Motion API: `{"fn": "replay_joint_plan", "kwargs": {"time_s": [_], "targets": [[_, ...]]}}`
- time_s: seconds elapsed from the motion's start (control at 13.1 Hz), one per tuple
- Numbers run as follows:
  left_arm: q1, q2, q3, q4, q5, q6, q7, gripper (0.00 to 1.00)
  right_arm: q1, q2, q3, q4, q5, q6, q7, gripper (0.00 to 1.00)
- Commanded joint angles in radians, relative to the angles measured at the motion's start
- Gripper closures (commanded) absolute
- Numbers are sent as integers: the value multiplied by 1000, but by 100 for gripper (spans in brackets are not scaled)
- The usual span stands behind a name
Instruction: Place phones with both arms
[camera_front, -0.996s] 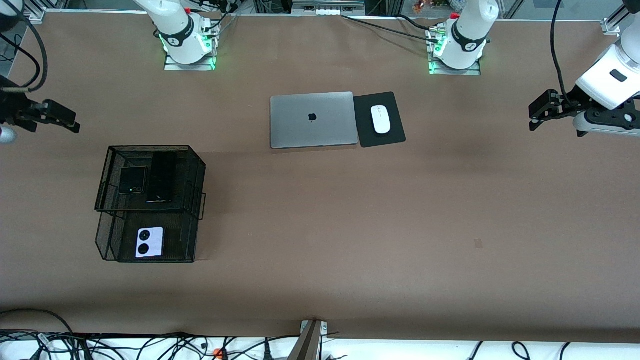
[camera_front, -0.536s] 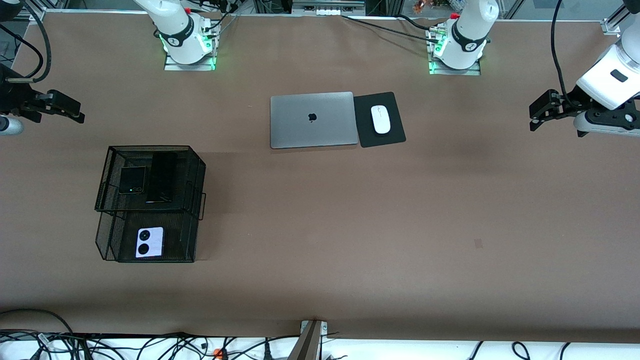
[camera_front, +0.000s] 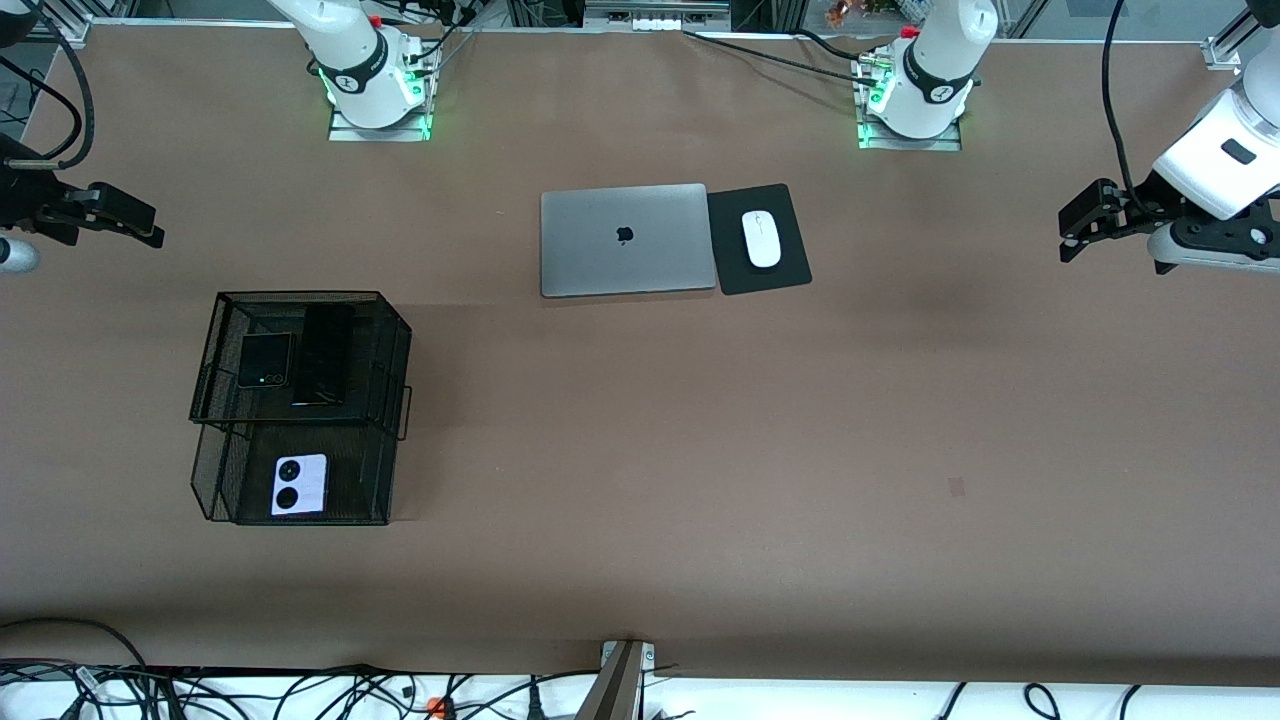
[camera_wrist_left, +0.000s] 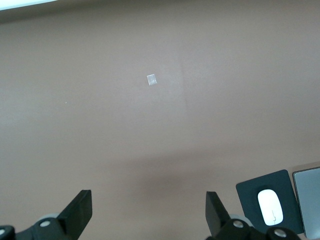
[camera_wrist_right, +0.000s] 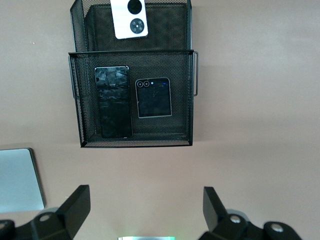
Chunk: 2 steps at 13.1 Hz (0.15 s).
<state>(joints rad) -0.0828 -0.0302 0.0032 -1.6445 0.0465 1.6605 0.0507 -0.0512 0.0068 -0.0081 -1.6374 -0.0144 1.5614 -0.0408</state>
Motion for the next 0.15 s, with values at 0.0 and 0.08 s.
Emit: {"fn": "replay_joint_plan", "kwargs": {"time_s": [0.0, 0.08], "targets": [[2, 13, 0, 31, 21, -24, 21, 0, -18, -11, 19, -9, -12, -7, 12, 0], [2, 13, 0, 31, 21, -22, 21, 0, -18, -11, 19, -9, -12, -7, 12, 0]]}}
